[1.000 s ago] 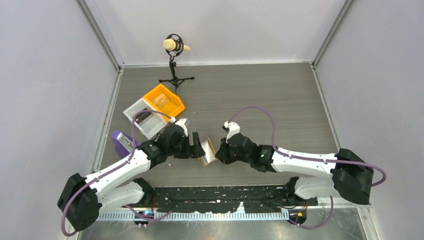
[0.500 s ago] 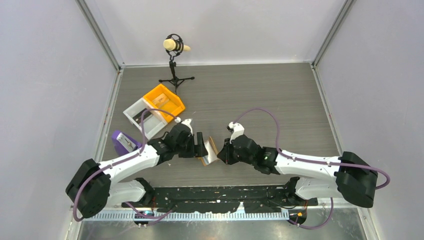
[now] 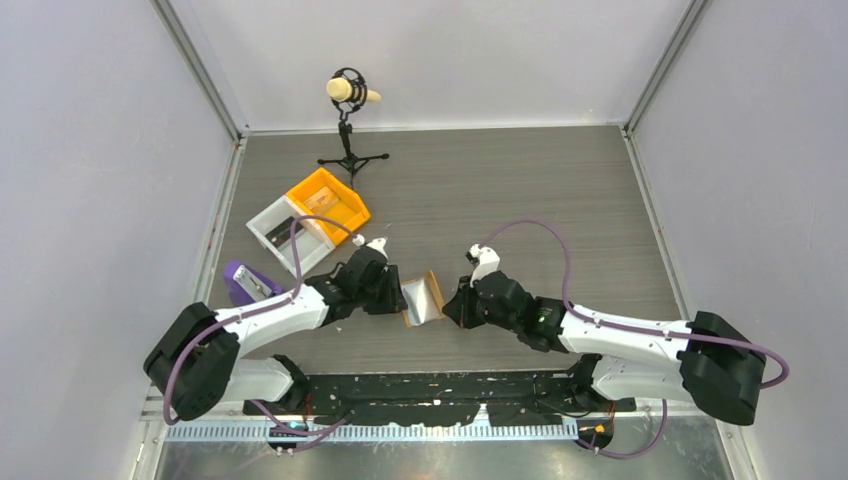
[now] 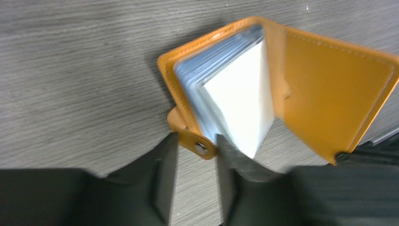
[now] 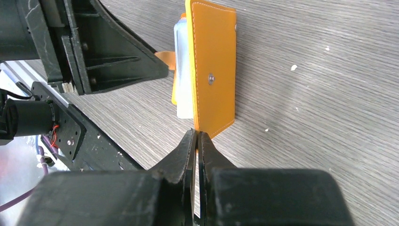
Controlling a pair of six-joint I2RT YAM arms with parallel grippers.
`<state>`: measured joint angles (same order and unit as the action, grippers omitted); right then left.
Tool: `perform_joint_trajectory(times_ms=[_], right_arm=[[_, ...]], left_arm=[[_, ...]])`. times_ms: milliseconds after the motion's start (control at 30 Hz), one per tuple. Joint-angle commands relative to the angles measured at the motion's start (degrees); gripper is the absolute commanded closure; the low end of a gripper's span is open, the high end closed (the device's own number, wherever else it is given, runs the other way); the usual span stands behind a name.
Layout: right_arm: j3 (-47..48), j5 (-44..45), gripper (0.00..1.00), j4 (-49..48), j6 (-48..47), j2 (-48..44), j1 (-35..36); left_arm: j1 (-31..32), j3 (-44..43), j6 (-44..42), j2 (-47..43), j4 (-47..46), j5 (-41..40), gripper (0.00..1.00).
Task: Take the credit cards out of the card holder
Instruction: Open the card holder at the center of the board.
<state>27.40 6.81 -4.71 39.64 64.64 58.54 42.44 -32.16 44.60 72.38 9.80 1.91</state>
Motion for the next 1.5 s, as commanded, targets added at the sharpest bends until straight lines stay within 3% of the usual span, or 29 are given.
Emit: perform_joint_trajectory(times_ms=[0,133,200,300,467,667,800,1000,1233,1467], right_arm=[[-1.5,1.2,0.95,-1.8,-0.3,-2.7,-1.6],[-2.9,-0.5,0.95,-0.4,-1.0,-3.9,-4.8],[-3.5,-1.3,0.93,0.1,-1.2,-4.8,-6.7],[-3.2,-1.4,0.80,2.0,-2.3,-6.2,-8.1],[2.7,0.5,0.63,12.8,-7.3,-7.7,-8.3],[10.7,0.3,0.50,24.9,-12.2,-9.0,-8.0],[13.5,0.0,0.47,26.8,-12.8,-10.9,-6.2],[15.4,-2.6,0.48,21.2,-12.6,-9.5,-2.5],[17.5,-2.8,0.40,16.9,-14.4,1.3,-1.1],[21.2,-3.7,0.39,15.7,-16.3,12.4,0.2]], left_arm=[[0.3,-1.2,-1.8,-0.3,-1.3,-1.4,0.76],[0.3,-1.7,-2.6,-1.0,1.1,-0.5,1.00],[0.4,-0.6,-2.8,-2.4,0.2,1.2,1.00],[0.4,1.7,-2.7,-5.1,-3.5,4.4,1.00],[0.5,4.0,-2.1,-9.2,-8.3,8.4,1.00],[0.5,4.8,-3.4,-11.6,-9.4,9.5,1.00],[1.0,5.5,-3.1,-12.4,-11.2,10.2,1.00],[1.8,6.9,-3.0,-14.0,-11.5,10.4,1.00],[2.2,8.0,-3.1,-15.9,-10.9,10.6,1.00],[2.6,9.9,-2.8,-19.0,-10.9,10.1,1.00]])
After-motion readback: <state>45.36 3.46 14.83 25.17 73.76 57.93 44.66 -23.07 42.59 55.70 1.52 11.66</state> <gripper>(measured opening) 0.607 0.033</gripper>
